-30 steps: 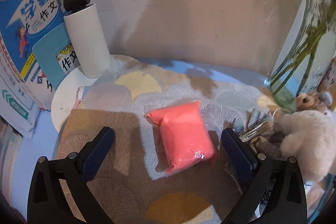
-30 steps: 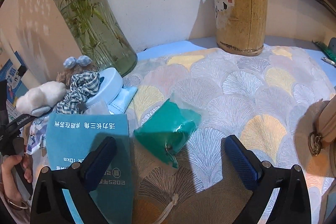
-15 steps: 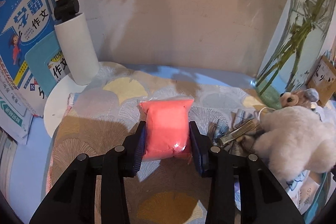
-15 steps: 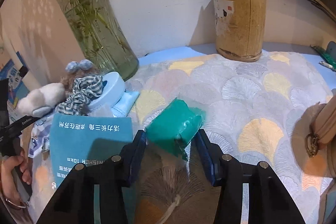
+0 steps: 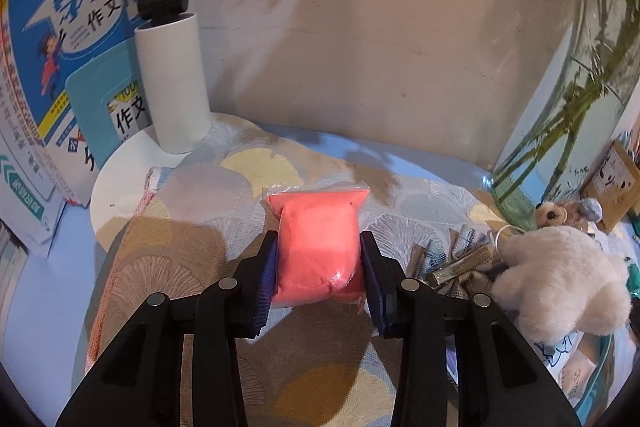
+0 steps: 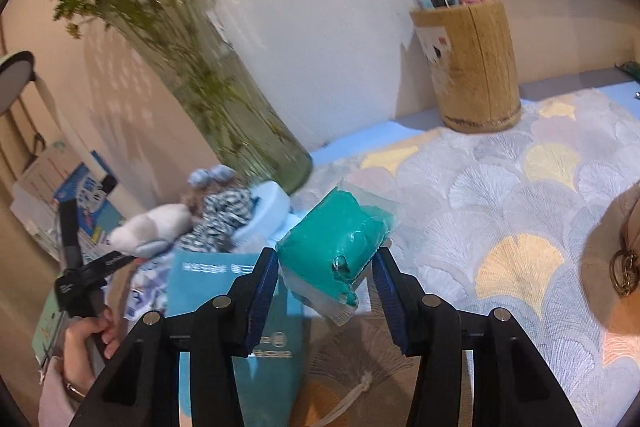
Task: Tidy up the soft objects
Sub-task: 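Grasp the pink pouch with the left tool while the right tool grasps the teal pouch, then lift both pouches off the bed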
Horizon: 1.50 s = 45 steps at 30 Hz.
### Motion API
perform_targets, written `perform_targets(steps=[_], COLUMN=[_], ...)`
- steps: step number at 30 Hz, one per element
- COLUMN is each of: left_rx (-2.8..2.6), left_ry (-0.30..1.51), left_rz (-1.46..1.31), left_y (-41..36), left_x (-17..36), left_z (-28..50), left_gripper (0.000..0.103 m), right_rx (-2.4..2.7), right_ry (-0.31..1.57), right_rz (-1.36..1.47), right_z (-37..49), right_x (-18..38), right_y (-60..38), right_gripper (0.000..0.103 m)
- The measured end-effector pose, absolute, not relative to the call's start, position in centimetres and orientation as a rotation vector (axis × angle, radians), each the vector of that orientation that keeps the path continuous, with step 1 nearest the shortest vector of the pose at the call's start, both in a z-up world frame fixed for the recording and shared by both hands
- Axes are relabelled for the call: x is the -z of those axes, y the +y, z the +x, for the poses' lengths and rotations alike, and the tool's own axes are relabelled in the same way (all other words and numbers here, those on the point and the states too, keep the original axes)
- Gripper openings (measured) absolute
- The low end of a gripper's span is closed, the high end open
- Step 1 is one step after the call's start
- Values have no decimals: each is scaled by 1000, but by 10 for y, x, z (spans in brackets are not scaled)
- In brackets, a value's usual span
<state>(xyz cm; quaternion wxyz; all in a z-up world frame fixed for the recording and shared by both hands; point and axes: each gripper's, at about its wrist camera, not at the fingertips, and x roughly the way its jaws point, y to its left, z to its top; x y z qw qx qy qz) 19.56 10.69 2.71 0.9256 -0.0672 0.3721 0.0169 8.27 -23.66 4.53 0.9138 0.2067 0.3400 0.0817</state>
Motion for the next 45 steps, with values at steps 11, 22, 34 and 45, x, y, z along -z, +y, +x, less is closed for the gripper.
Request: perform_targets(steps=[11, 22, 34, 45], left_rx=[-116, -90, 24, 86], left_ry=[742, 670, 683, 728], left_rz=[-138, -25, -92, -92], left_y=[112, 91, 59, 0], left_x=[-33, -58, -81, -81], left_z=[188, 137, 79, 41], left_gripper=[36, 36, 36, 36], right_rx=[-242, -297, -373, -427], right_ry=[588, 566, 589, 612], right_rz=[390, 349, 285, 285], right_z=[68, 49, -3, -45], right_x=[-60, -69, -92, -100], right_y=[-228, -221, -221, -240], right_gripper=[48, 48, 48, 48])
